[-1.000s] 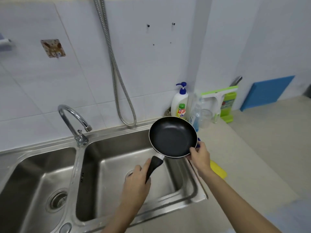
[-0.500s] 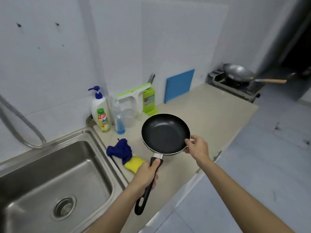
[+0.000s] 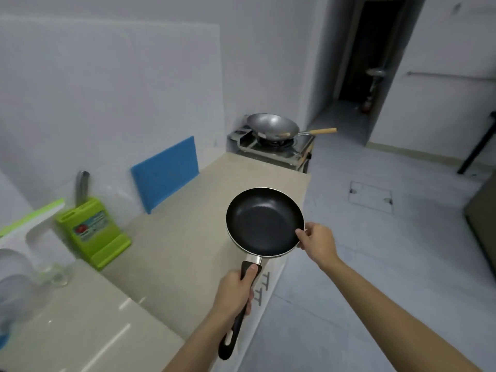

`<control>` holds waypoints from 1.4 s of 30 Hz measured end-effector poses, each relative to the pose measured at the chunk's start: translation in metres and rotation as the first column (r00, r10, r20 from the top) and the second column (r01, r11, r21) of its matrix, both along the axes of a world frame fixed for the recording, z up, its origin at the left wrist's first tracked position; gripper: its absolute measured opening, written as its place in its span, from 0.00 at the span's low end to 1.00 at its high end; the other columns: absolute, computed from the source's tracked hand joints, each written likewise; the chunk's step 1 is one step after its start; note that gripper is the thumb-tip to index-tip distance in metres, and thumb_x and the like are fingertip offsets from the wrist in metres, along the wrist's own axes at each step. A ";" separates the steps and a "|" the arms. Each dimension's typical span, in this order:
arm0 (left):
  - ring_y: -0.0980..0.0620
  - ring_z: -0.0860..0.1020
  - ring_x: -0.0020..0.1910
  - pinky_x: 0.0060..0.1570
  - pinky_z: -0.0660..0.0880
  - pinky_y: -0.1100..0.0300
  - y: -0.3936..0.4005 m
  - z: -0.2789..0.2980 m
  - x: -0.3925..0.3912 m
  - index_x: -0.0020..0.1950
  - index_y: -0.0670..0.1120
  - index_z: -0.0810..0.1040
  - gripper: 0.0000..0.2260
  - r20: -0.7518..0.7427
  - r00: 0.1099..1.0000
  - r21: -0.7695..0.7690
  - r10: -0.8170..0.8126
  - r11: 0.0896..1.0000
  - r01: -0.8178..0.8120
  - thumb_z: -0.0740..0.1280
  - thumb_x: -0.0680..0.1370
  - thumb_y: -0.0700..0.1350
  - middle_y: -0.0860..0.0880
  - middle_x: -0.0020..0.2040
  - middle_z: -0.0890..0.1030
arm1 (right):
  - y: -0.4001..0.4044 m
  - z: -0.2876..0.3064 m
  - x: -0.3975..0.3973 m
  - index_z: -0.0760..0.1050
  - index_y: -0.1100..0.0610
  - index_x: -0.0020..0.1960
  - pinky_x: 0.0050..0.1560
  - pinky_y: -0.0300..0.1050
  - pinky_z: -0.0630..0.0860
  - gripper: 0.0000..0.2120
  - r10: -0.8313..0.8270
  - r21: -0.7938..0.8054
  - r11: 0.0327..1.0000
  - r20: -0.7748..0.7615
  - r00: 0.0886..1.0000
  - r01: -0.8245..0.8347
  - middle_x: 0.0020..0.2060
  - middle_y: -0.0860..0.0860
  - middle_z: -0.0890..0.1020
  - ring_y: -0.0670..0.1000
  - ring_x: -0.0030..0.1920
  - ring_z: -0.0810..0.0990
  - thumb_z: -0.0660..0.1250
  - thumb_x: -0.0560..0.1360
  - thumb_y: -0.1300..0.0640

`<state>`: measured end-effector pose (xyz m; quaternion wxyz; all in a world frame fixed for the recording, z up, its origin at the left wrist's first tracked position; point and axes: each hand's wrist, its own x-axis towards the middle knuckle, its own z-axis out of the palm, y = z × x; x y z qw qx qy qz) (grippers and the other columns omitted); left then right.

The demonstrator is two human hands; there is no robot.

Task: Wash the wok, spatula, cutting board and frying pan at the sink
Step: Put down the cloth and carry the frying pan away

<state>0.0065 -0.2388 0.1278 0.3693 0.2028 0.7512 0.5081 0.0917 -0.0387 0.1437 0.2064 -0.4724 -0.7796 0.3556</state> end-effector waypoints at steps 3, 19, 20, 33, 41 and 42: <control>0.49 0.69 0.19 0.21 0.65 0.63 0.052 -0.006 -0.020 0.35 0.41 0.69 0.18 -0.021 0.999 -0.033 -0.026 0.999 0.025 0.61 0.80 0.52 0.44 0.27 0.73 | 0.048 -0.012 -0.014 0.78 0.64 0.42 0.43 0.46 0.78 0.09 -0.047 -0.009 0.999 -0.007 0.999 0.047 0.30 0.53 0.82 0.52 0.34 0.82 0.64 0.76 0.60; 0.49 0.70 0.18 0.21 0.65 0.62 0.215 -0.039 -0.192 0.36 0.42 0.70 0.18 0.083 0.990 -0.140 0.112 0.985 -0.100 0.62 0.79 0.54 0.46 0.26 0.73 | 0.231 -0.051 -0.212 0.79 0.63 0.45 0.45 0.47 0.79 0.06 0.173 -0.098 0.982 0.086 0.981 -0.165 0.30 0.55 0.83 0.50 0.31 0.82 0.66 0.76 0.60; 0.49 0.70 0.18 0.21 0.65 0.62 0.213 -0.042 -0.201 0.36 0.42 0.70 0.18 0.090 0.982 -0.149 0.163 0.978 -0.149 0.62 0.79 0.54 0.46 0.26 0.74 | 0.232 -0.055 -0.232 0.79 0.63 0.44 0.45 0.49 0.80 0.06 0.221 -0.100 0.972 0.086 0.972 -0.212 0.30 0.55 0.83 0.51 0.32 0.82 0.66 0.76 0.60; 0.49 0.70 0.17 0.20 0.66 0.61 0.157 -0.098 -0.246 0.36 0.41 0.70 0.20 0.035 0.648 -0.248 0.761 0.635 -0.732 0.62 0.79 0.56 0.48 0.23 0.74 | 0.164 -0.142 -0.440 0.78 0.62 0.41 0.43 0.58 0.80 0.04 0.819 -0.192 0.572 0.082 0.567 -0.798 0.31 0.55 0.82 0.57 0.35 0.83 0.67 0.73 0.61; 0.50 0.73 0.19 0.23 0.69 0.62 0.173 -0.139 -0.252 0.35 0.42 0.71 0.21 0.008 0.504 -0.269 0.864 0.487 -0.831 0.62 0.78 0.57 0.45 0.25 0.76 | 0.152 -0.180 -0.482 0.77 0.66 0.41 0.37 0.45 0.70 0.06 0.878 -0.107 0.448 0.237 0.415 -0.888 0.35 0.62 0.81 0.61 0.38 0.80 0.68 0.72 0.62; 0.50 0.73 0.19 0.23 0.69 0.61 0.175 -0.144 -0.254 0.35 0.42 0.71 0.21 0.014 0.491 -0.273 0.871 0.476 -0.836 0.62 0.78 0.58 0.46 0.25 0.76 | 0.152 -0.183 -0.486 0.77 0.66 0.40 0.36 0.44 0.67 0.07 0.878 -0.090 0.440 0.251 0.407 -0.893 0.35 0.62 0.81 0.60 0.38 0.79 0.68 0.73 0.62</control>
